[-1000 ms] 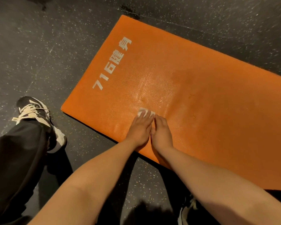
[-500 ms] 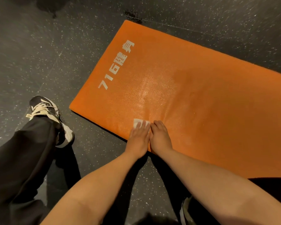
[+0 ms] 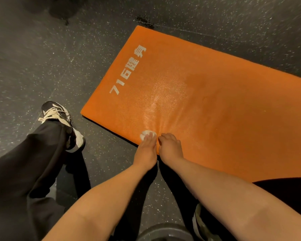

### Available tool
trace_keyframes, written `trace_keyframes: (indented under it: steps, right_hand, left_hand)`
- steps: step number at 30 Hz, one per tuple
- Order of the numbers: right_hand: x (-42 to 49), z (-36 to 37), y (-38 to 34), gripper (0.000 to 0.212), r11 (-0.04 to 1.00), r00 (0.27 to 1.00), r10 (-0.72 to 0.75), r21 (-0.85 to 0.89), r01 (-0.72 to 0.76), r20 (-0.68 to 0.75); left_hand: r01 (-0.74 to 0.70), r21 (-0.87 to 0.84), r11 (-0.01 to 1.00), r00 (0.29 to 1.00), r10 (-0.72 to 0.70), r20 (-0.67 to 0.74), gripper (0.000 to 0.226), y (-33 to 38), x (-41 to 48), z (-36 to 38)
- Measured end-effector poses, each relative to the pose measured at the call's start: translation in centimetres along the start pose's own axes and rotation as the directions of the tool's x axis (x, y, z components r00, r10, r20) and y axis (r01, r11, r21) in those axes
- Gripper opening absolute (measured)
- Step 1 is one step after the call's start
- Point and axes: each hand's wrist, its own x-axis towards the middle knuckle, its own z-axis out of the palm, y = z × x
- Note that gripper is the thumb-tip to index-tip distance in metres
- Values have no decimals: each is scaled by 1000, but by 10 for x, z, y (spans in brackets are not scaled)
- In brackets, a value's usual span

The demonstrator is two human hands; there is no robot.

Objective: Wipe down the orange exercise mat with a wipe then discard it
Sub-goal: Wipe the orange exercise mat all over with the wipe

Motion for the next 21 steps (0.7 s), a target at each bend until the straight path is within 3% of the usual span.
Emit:
trace_keyframes:
  steps: [2,5,8,10,17,21]
  right_hand:
    - [-6,0,2,41,998,1000,-11,69,11,-1]
    - [-7,1,5,47,999,1000,-23,47,23,-11]
    - [-10,6,5,57,1000,1000,12,-10,-12,-8]
    - [-15,8,6,58,998,999,50,-42,-50,-4]
    - [-18,4,9,53,992,991,128,23,-127,-33]
    - [-24,3,18,51,991,991,132,5,-132,-24]
  left_hand:
    - [-60,-12,998,998,61,25,53,2,-12,6]
    - [-85,102,991,996,81,44,54,-13,-3,-7]
    - [103,140,985,995,-104,-3,54,-27,13,-32]
    - [146,132,980,989,-150,16,55,-30,16,-37]
    - [-23,72,997,996,17,93,54,9,-12,3]
    - [-106,170,980,991,91,96,54,13,-16,6]
